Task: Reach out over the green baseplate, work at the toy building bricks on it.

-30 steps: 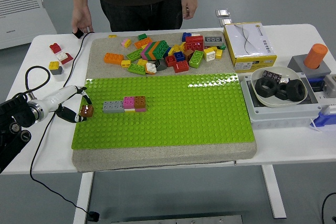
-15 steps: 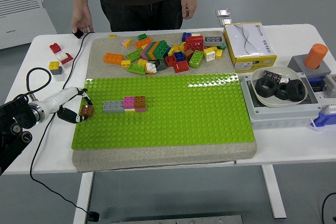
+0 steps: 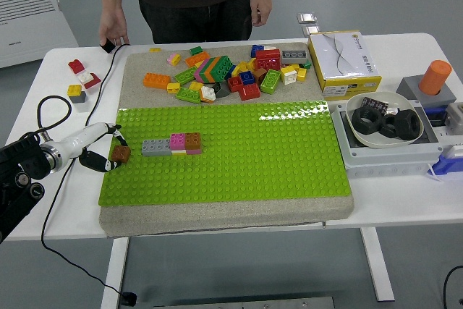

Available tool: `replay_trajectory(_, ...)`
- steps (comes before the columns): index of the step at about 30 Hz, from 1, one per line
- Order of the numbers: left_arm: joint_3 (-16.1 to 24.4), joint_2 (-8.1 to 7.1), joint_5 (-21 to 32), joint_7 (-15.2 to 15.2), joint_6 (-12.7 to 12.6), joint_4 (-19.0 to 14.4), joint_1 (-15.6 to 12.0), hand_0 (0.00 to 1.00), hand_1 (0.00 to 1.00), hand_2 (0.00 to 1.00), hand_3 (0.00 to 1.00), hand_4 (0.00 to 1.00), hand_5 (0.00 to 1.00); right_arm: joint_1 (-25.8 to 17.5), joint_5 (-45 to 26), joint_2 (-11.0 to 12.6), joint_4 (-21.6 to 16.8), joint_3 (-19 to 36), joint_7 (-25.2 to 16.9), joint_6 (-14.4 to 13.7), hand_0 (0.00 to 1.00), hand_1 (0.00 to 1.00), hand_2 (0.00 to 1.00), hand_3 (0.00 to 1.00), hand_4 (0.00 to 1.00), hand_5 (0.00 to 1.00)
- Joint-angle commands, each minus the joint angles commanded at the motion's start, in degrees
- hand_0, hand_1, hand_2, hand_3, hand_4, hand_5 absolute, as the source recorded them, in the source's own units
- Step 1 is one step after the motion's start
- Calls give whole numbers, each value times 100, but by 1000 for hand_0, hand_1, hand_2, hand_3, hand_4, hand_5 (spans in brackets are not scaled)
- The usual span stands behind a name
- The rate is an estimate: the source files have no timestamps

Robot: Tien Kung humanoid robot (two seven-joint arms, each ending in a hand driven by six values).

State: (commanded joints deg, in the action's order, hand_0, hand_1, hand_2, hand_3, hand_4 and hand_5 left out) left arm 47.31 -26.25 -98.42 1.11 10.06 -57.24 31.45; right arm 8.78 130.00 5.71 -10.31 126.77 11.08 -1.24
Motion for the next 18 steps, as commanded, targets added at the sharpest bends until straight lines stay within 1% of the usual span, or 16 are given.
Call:
replay_trajectory(1, -1, -2, -2, 9, -5, -6, -3, 994, 997, 955, 558, 657, 2, 0, 0, 1, 0, -1, -1, 0, 659, 635, 626, 732, 730, 998)
replay_trajectory(6, 8, -18, 4, 40, -23, -25, 1, 994, 997, 955, 558, 657, 2, 3, 0, 5, 0, -1, -2, 2, 659, 635, 626, 732, 730, 998)
replay_trajectory(7, 11, -20, 9, 42, -28, -28, 3, 991, 995, 954, 549, 627, 2, 3, 0, 6, 0, -2, -2, 2, 659, 635, 626, 733, 730, 998)
replay_trajectory(12, 20, -24, 35, 49, -38, -33, 11, 991, 995, 954, 549, 627, 2, 6, 0, 8, 0, 1, -3, 5, 659, 635, 626, 733, 730, 998)
replay_trajectory(13, 24, -27, 46, 50, -36, -36, 12, 987, 993, 951, 544, 605, 2, 7, 0, 8, 0, 4, -3, 6, 659, 635, 626, 732, 731, 998)
replay_trajectory(14, 29, -30, 57, 53, -33, -39, 15, 987, 993, 951, 544, 605, 2, 7, 0, 8, 0, 4, -3, 6, 659, 635, 626, 732, 731, 998)
replay_trajectory(18, 43, -63, 127, 59, -24, -68, 40, 987, 993, 951, 544, 605, 2, 9, 0, 13, 0, 11, -2, 8, 659, 635, 626, 732, 731, 998)
